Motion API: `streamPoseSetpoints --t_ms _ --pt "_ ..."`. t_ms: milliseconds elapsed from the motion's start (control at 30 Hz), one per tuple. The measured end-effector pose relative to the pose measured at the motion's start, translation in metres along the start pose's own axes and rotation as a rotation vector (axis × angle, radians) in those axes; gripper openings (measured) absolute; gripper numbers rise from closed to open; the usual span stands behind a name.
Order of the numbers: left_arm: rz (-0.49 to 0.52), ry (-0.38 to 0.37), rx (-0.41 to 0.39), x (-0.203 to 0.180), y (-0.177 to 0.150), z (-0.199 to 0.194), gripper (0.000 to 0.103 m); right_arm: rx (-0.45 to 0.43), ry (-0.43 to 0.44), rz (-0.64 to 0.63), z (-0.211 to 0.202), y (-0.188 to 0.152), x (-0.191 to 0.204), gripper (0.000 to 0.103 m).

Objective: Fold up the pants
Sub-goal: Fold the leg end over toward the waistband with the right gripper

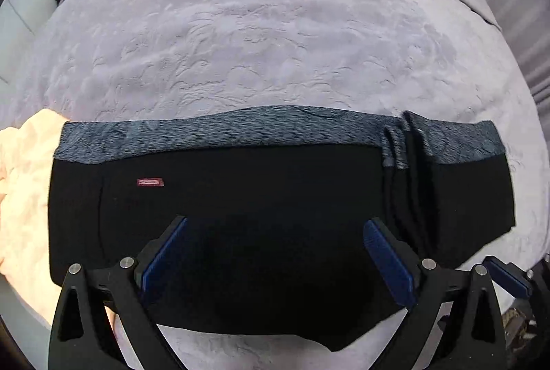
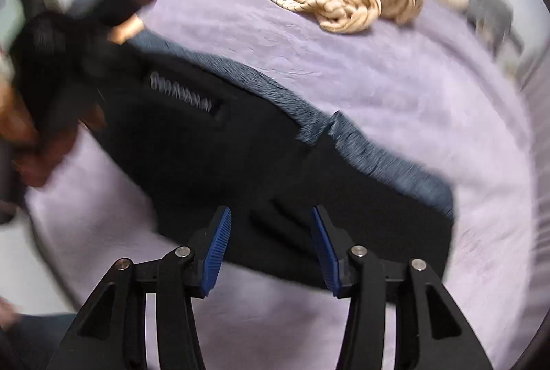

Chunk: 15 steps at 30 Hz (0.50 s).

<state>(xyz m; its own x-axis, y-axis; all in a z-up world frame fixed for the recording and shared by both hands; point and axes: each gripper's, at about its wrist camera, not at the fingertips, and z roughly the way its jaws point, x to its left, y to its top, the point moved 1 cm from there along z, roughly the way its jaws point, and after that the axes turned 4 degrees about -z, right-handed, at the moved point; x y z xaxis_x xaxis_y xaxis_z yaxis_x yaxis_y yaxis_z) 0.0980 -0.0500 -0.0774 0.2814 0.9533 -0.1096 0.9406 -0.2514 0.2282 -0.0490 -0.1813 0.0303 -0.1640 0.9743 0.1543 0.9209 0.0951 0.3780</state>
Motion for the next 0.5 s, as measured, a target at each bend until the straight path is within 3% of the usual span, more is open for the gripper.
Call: streamPoseSetpoints --t_ms 100,167,200,267,400,500 --pt "0.058 -0.136 0.014 -0.024 -0.005 -0.006 0.098 -0.012 0.295 0.564 0.005 -0.027 -0.091 0.053" --pt "0.09 -0.234 0.052 -0.044 -0.007 -0.003 0.079 -0.03 0.412 0.842 0.017 -0.056 -0.135 0.053" --pt "0.105 -0.274 0.094 -0.057 -0.008 0.004 0.075 -0.04 0.459 0.935 0.023 -0.069 -0.151 0.053" --pt "0.121 -0.307 0.14 -0.074 -0.009 0.016 0.063 -0.033 0.49 1.03 0.033 -0.085 -0.167 0.053" --pt "0.136 -0.331 0.178 -0.096 -0.01 0.032 0.063 -0.108 0.55 1.137 0.034 -0.103 -0.177 0.053" --pt "0.149 -0.308 0.192 -0.108 -0.01 0.044 0.061 -0.14 0.581 1.202 0.049 -0.105 -0.177 0.053"
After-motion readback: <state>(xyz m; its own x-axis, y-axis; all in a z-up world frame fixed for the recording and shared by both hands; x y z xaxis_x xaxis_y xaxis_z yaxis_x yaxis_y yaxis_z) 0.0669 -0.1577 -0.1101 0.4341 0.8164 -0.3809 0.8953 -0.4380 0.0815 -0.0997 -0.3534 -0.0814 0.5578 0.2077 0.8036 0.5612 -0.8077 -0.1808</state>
